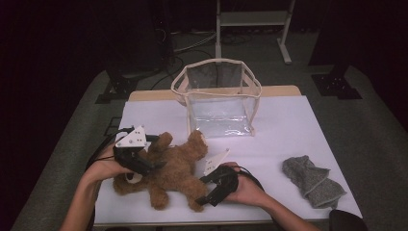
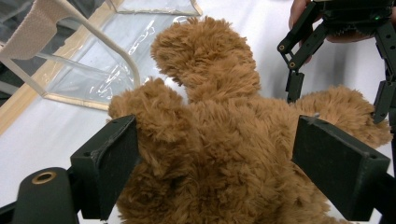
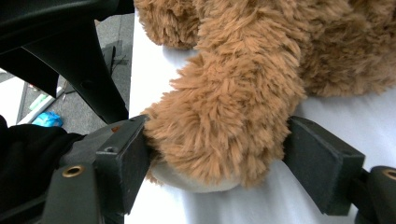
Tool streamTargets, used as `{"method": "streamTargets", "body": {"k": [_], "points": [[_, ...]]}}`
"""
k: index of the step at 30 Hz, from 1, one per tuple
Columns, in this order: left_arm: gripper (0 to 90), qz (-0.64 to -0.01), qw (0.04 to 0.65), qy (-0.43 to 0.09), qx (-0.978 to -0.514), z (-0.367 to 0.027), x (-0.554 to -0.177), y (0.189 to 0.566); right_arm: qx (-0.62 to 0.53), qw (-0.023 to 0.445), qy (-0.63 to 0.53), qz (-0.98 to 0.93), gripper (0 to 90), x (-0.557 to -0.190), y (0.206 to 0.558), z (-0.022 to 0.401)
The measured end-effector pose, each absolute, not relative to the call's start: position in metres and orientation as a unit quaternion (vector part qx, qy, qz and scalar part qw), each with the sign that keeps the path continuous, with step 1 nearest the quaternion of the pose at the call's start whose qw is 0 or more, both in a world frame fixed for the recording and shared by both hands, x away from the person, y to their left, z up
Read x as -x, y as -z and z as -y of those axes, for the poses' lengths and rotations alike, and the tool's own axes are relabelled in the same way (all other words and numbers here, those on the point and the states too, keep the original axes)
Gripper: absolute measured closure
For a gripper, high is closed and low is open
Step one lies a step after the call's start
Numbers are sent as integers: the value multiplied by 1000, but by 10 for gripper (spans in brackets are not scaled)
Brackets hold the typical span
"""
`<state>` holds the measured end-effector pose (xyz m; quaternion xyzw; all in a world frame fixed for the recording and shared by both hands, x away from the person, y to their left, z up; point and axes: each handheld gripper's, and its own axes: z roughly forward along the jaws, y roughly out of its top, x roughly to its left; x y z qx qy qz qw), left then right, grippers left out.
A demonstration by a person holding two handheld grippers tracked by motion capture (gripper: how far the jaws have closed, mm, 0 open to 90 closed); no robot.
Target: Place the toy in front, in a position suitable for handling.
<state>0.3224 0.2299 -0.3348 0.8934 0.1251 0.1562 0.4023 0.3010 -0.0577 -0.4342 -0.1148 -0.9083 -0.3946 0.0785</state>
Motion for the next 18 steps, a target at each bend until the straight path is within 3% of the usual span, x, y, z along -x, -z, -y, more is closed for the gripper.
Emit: {"method": "streamTargets", "body": {"k": [5,8,15,18], "points": [[141,-144,416,-161,-883,-233,-330,335,115,81,395,908,239,-302,435,57],[208,-147,423,-164,-879,-233,-335,335,116,84,396,907,241,-302,436,57],[270,-178,440,-163,-865,-233,-348,343,115,89,395,907,245,-302,438,55],[397,-180,437,-164,-866,-233,-351,346,114,89,395,907,257,-302,437,56]]}}
